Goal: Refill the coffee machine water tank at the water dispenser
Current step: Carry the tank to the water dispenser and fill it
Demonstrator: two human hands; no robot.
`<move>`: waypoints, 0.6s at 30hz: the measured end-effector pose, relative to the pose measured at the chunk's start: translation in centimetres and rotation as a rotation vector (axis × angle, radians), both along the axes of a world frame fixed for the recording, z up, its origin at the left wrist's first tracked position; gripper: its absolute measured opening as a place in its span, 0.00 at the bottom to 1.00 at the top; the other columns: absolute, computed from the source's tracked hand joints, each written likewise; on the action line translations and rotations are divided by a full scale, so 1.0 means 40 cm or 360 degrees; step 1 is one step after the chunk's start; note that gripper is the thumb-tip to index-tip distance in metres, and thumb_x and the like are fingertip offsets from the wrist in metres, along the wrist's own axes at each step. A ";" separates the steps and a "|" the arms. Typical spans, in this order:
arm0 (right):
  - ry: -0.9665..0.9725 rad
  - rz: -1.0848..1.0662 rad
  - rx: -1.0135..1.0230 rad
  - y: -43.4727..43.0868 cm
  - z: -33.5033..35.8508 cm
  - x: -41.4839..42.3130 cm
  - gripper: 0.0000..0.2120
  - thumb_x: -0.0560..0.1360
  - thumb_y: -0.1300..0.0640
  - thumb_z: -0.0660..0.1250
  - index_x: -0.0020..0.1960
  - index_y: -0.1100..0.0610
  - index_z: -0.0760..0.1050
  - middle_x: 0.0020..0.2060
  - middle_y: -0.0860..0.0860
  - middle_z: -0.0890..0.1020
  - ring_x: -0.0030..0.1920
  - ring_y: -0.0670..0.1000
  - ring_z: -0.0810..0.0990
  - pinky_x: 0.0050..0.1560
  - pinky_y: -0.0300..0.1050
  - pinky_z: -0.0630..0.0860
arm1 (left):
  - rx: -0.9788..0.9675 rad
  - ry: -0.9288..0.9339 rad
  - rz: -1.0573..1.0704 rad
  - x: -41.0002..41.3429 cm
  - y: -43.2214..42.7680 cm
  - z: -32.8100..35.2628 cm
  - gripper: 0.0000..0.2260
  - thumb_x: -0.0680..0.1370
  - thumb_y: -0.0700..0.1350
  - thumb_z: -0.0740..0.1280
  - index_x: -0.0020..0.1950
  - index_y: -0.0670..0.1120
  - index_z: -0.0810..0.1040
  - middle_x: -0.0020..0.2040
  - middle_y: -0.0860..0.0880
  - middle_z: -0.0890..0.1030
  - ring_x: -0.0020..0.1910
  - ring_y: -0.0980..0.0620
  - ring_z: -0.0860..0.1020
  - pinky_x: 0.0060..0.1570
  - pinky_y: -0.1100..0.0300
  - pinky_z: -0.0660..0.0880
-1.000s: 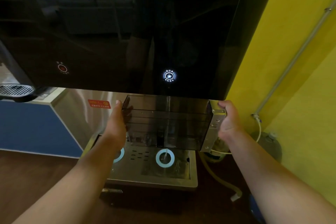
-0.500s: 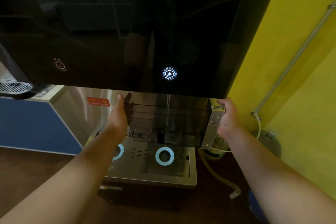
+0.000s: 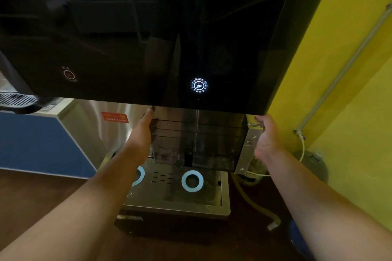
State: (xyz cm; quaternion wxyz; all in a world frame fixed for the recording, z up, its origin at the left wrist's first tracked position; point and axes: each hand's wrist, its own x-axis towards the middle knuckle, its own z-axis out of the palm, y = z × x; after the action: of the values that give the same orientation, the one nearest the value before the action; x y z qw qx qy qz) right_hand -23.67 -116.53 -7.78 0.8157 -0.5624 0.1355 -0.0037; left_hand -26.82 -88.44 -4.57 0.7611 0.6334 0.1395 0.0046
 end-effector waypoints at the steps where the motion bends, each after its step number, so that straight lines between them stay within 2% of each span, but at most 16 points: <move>1: -0.0002 -0.0001 0.0002 0.000 -0.001 0.001 0.13 0.74 0.45 0.61 0.41 0.54 0.75 0.34 0.53 0.82 0.41 0.57 0.81 0.49 0.53 0.75 | -0.0001 0.0009 0.0011 0.000 -0.001 0.004 0.11 0.84 0.53 0.55 0.46 0.56 0.74 0.43 0.52 0.79 0.42 0.57 0.77 0.40 0.63 0.70; 7: -0.0008 0.0012 0.0012 -0.001 -0.003 0.010 0.13 0.74 0.45 0.61 0.41 0.54 0.75 0.35 0.53 0.82 0.41 0.57 0.81 0.50 0.54 0.75 | -0.0063 0.0038 0.0053 0.004 0.005 0.004 0.07 0.83 0.50 0.58 0.48 0.55 0.74 0.45 0.52 0.79 0.42 0.57 0.77 0.40 0.63 0.71; 10: 0.0001 -0.0030 -0.0023 -0.001 -0.005 0.013 0.17 0.67 0.42 0.65 0.45 0.55 0.76 0.38 0.55 0.83 0.48 0.61 0.81 0.57 0.58 0.74 | -0.0083 0.0058 0.0100 0.007 0.004 0.005 0.06 0.83 0.47 0.60 0.51 0.49 0.75 0.42 0.51 0.80 0.40 0.57 0.80 0.40 0.63 0.73; 13: 0.0025 -0.0021 -0.0054 -0.003 -0.007 0.016 0.22 0.64 0.41 0.67 0.49 0.56 0.75 0.41 0.56 0.82 0.51 0.63 0.80 0.61 0.62 0.71 | -0.0098 0.0079 0.0121 0.006 0.004 0.010 0.06 0.82 0.46 0.61 0.47 0.50 0.75 0.42 0.51 0.80 0.41 0.56 0.79 0.44 0.62 0.73; 18: -0.0013 -0.0059 -0.0005 -0.004 -0.015 0.020 0.12 0.72 0.45 0.63 0.43 0.54 0.75 0.36 0.54 0.81 0.42 0.57 0.80 0.51 0.54 0.74 | -0.0126 0.0087 0.0105 0.004 0.008 0.014 0.05 0.82 0.44 0.61 0.50 0.48 0.75 0.43 0.50 0.80 0.42 0.55 0.79 0.41 0.62 0.72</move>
State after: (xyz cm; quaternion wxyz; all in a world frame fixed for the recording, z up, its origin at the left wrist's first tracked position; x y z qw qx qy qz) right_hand -22.89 -116.71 -8.40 0.8152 -0.5609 0.1427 -0.0214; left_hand -26.65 -88.13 -4.02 0.7809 0.5978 0.1811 0.0069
